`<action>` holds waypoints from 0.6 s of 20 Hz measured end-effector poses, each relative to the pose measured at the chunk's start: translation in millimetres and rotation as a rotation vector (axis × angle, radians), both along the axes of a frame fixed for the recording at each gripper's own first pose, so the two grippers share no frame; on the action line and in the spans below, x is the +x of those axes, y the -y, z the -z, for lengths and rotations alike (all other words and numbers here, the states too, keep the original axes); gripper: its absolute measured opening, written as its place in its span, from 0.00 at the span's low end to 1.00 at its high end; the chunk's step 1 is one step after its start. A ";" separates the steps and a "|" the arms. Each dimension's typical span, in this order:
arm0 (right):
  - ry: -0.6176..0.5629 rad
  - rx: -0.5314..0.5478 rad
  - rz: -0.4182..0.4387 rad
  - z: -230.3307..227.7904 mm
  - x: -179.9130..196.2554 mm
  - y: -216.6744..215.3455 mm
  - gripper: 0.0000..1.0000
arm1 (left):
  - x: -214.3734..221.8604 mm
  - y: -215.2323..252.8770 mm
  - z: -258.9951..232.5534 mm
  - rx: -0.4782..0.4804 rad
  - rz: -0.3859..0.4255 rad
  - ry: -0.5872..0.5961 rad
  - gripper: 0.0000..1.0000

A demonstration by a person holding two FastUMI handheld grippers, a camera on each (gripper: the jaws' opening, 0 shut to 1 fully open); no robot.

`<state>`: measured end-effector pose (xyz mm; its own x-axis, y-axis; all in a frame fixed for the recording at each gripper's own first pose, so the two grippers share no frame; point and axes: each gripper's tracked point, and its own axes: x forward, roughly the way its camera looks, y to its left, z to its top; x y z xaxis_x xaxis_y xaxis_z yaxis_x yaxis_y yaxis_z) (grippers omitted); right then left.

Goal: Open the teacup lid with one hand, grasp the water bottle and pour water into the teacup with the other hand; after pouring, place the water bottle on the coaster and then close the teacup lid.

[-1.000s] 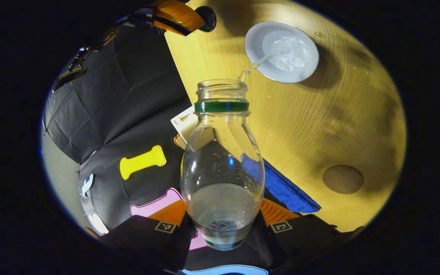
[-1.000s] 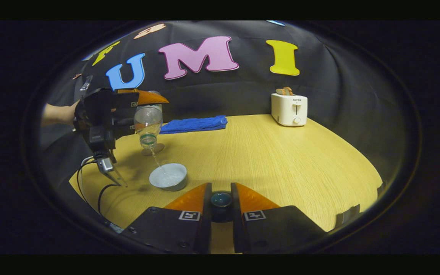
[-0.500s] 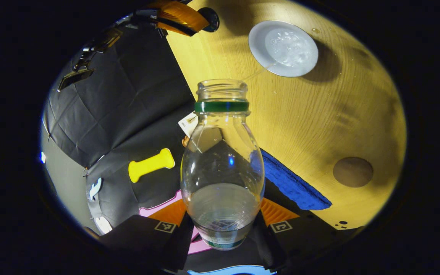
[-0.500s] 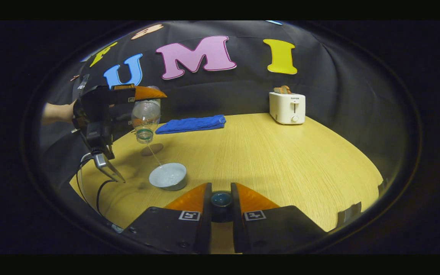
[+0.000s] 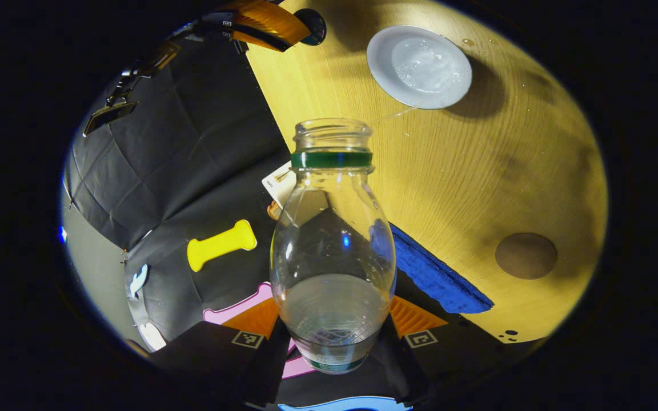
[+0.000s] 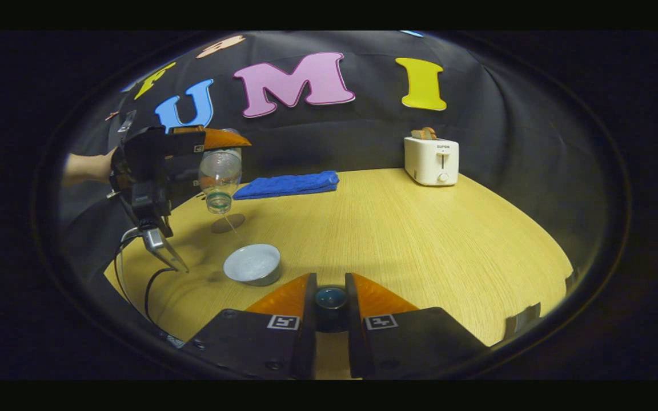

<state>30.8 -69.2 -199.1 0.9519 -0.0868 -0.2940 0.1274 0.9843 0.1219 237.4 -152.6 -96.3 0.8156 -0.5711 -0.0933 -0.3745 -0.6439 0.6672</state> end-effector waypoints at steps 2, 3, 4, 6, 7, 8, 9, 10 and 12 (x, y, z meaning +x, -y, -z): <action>-0.001 -0.001 -0.004 -0.4 1.0 -1.1 0.27 | 1.2 -0.9 4.3 -0.003 -0.009 -0.007 0.74; -0.001 -0.003 -0.006 -1.2 1.8 -1.0 0.27 | 1.5 -1.8 5.8 -0.012 -0.014 -0.015 0.75; -0.001 -0.004 -0.008 -1.3 3.0 -0.8 0.27 | 1.7 -2.0 5.6 -0.023 -0.017 -0.024 0.75; -0.001 -0.007 -0.012 -2.9 4.5 -1.5 0.27 | 1.6 -2.5 7.2 -0.048 -0.026 -0.044 0.75; -0.002 -0.007 -0.014 -4.3 5.6 -1.8 0.27 | 1.6 -5.5 9.5 -0.069 -0.039 -0.064 0.75; -0.002 -0.008 -0.017 -5.7 6.3 -2.1 0.27 | 3.2 -8.8 11.3 -0.100 -0.056 -0.091 0.74; 0.000 -0.010 -0.021 -8.2 7.7 -2.7 0.27 | 2.6 -14.0 14.2 -0.138 -0.074 -0.123 0.74; 0.003 -0.016 -0.026 -12.6 9.0 -3.3 0.22 | 3.4 -17.5 14.5 -0.183 -0.097 -0.156 0.75; 0.009 -0.027 -0.038 -19.4 12.6 -4.9 0.27 | 4.1 -30.0 16.9 -0.287 -0.164 -0.231 0.74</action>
<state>43.4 -64.3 -179.7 0.9572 -0.0587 -0.2833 0.0892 0.9914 0.0958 241.5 -122.6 -113.3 0.8745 -0.4642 -0.1405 -0.1013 -0.4582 0.8831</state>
